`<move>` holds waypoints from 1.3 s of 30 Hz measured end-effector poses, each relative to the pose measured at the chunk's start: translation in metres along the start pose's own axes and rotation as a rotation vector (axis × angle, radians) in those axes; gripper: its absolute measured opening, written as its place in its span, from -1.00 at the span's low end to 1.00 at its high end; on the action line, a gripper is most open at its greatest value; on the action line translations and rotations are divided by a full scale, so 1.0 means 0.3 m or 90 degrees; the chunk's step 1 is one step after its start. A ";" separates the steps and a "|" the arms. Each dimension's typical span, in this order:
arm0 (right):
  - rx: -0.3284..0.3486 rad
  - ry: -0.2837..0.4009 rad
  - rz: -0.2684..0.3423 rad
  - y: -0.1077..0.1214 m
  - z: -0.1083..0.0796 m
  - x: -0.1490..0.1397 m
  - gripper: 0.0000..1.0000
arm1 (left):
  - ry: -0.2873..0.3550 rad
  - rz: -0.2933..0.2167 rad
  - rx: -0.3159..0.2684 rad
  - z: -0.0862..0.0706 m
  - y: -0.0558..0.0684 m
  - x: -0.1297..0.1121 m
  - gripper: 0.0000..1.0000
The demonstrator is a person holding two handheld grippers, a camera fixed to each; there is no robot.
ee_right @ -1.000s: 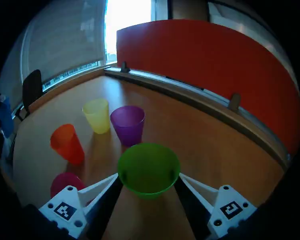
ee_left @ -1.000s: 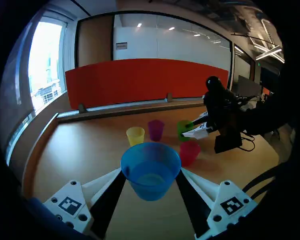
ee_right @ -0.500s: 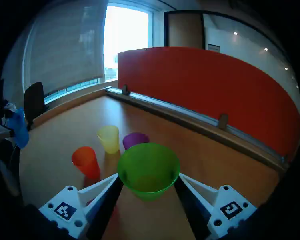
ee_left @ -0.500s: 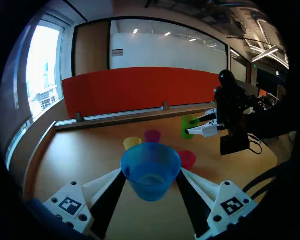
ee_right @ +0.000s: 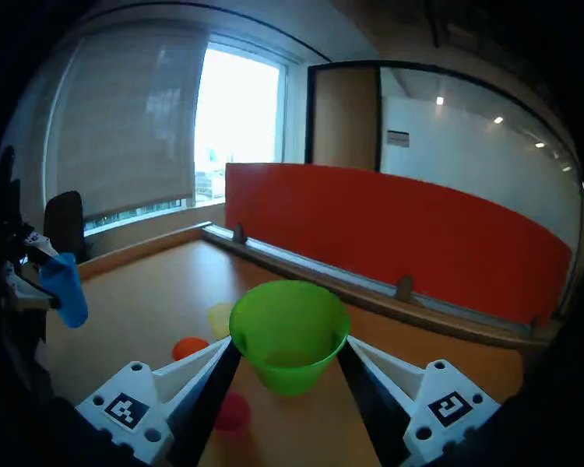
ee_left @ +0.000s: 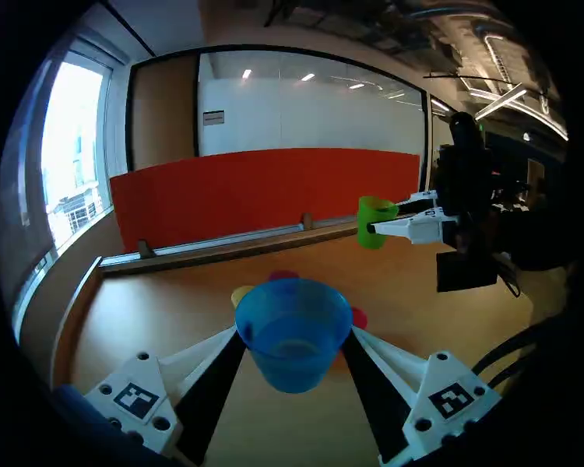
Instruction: Pour water
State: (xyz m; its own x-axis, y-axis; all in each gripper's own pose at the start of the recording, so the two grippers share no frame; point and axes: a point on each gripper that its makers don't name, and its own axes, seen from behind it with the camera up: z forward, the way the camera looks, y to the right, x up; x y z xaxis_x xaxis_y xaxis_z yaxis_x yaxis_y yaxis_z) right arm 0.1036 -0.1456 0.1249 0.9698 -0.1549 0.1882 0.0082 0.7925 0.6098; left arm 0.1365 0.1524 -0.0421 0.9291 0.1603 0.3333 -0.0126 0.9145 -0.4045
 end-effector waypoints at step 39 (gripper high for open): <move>-0.107 0.126 -0.001 -0.166 -0.480 0.225 0.77 | 0.048 0.033 -0.068 -0.125 0.074 0.119 0.67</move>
State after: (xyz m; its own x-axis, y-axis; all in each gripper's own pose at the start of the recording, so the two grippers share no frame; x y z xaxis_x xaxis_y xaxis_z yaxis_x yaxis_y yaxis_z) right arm 0.2038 -0.1107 -0.0036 0.9985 -0.0503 0.0225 0.0339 0.8821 0.4698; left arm 0.1831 0.1645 -0.0711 0.9536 0.1741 0.2456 -0.0257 0.8599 -0.5098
